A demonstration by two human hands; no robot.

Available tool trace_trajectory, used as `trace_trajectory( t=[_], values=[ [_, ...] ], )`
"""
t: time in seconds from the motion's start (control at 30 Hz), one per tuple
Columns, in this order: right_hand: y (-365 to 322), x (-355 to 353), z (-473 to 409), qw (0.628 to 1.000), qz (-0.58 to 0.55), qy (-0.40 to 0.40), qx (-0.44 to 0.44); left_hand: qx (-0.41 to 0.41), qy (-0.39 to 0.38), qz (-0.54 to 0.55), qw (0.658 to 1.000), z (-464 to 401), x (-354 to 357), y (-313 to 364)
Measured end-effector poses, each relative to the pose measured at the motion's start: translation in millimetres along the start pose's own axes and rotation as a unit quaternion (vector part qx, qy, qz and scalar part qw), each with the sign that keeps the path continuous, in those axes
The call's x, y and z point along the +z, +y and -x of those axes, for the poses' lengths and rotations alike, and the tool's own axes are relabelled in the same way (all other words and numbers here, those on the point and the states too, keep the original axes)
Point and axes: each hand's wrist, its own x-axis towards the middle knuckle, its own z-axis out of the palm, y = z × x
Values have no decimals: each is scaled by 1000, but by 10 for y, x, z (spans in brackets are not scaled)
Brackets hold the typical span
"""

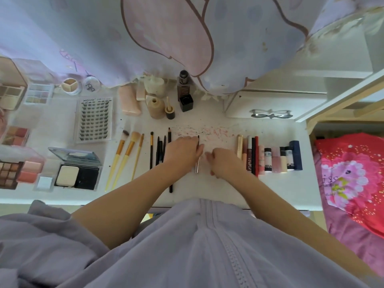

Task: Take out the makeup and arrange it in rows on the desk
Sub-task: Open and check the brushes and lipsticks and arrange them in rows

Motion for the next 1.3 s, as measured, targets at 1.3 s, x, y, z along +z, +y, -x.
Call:
trace_trajectory(
  t=[1.3],
  values=[
    [567, -1181, 525, 949, -264, -87, -152, 59, -40, 281, 957, 273, -444, 502]
  ],
)
